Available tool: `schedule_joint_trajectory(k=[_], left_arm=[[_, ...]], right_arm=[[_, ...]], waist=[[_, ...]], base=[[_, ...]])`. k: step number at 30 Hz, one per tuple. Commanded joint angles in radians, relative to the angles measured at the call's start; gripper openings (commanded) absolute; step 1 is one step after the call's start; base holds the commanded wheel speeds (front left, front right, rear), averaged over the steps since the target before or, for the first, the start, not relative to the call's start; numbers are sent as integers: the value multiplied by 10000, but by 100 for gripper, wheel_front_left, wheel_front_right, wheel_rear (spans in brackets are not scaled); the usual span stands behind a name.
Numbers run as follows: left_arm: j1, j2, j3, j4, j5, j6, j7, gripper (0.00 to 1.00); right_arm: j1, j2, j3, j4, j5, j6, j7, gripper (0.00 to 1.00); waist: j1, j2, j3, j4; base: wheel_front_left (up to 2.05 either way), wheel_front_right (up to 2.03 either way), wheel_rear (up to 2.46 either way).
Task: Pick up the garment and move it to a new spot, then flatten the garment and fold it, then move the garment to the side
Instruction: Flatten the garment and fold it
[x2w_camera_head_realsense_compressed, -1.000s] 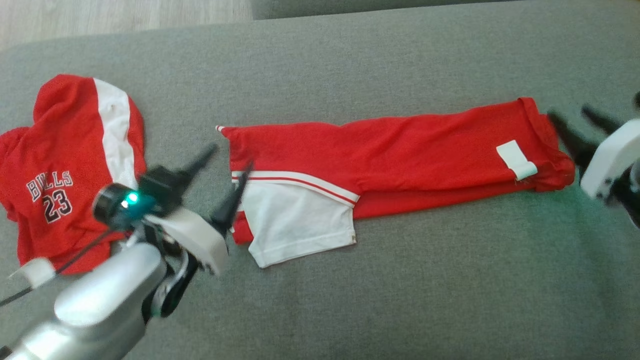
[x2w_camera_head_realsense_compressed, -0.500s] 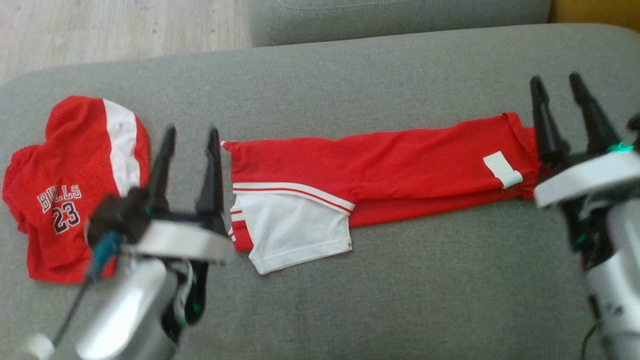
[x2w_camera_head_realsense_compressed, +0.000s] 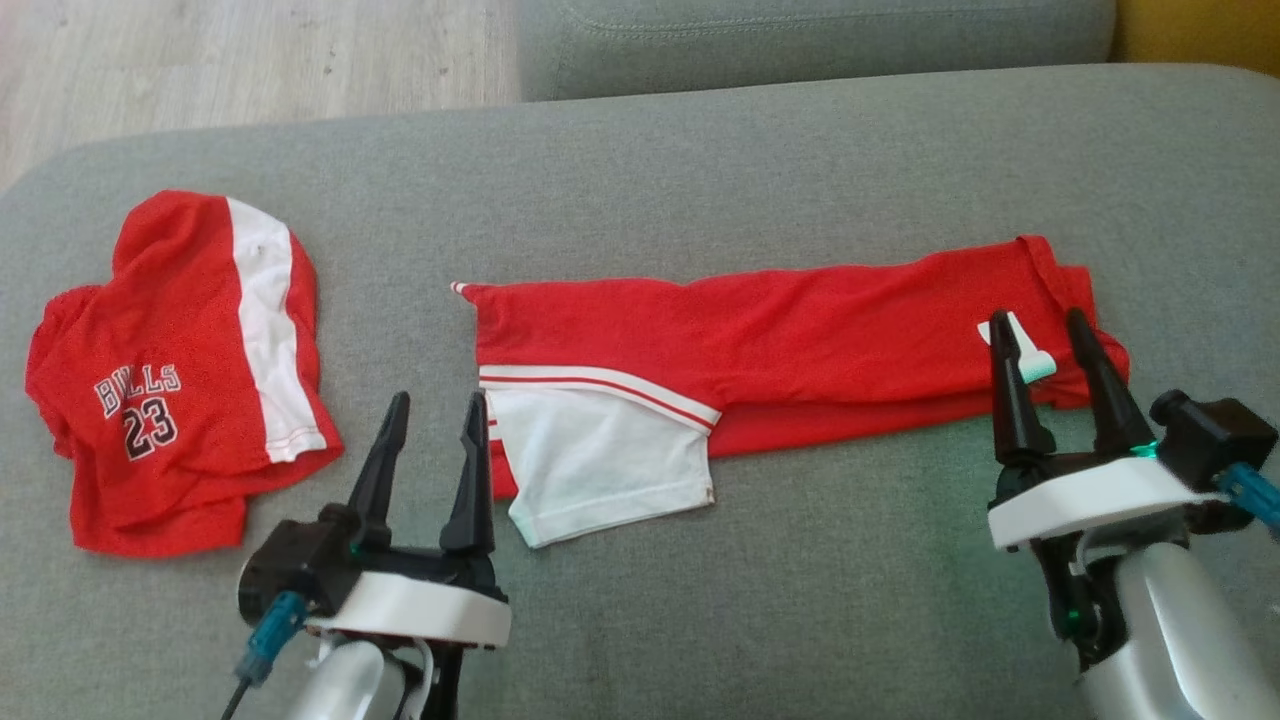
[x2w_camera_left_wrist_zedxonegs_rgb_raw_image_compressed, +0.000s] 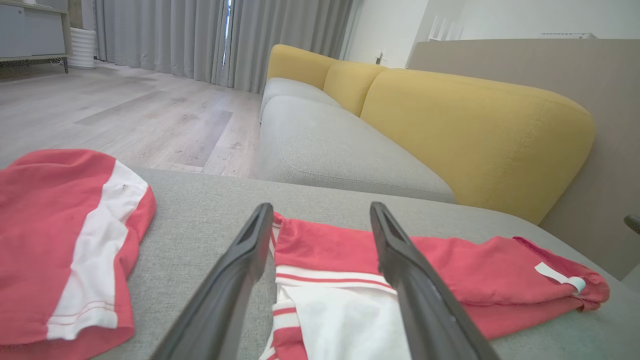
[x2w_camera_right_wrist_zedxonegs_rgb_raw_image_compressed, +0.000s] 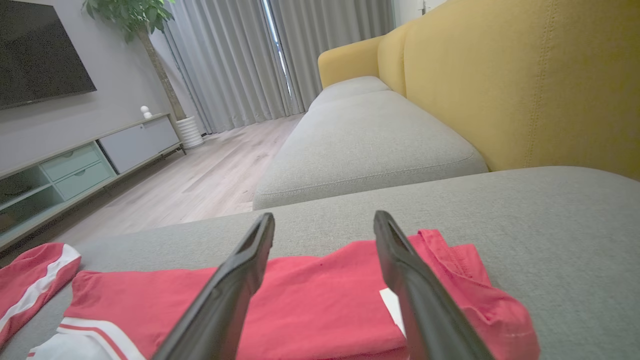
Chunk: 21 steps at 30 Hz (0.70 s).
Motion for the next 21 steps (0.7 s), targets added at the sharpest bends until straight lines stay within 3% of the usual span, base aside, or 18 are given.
schedule_joint_trajectory(k=[1,6,15,21], left_arm=[[-391,-9,516,-232,134,-82,-79,100],[-572,-275,928,-162,552,-483,-79,100],[-881,-740,1162,164,1036,-1076,-79,100],[-1067,-961,1273,319,1252,-1368,-79,100]], right_arm=[[-288,-29,90,-378,-107,67,24,100],[-715,-10,-638,-200,-519,67,499,100],[-1900,558,-3402,1402,-2197,67,2242,100],[-2407,626,-4374,2488,-2658,67,2701,100]], waist=[[1,-1,43,19],[1,-1,310,62],[1,-1,1030,286],[1,-1,1373,448]], base=[[0,0,0],[0,0,0],[0,0,0],[0,0,0]])
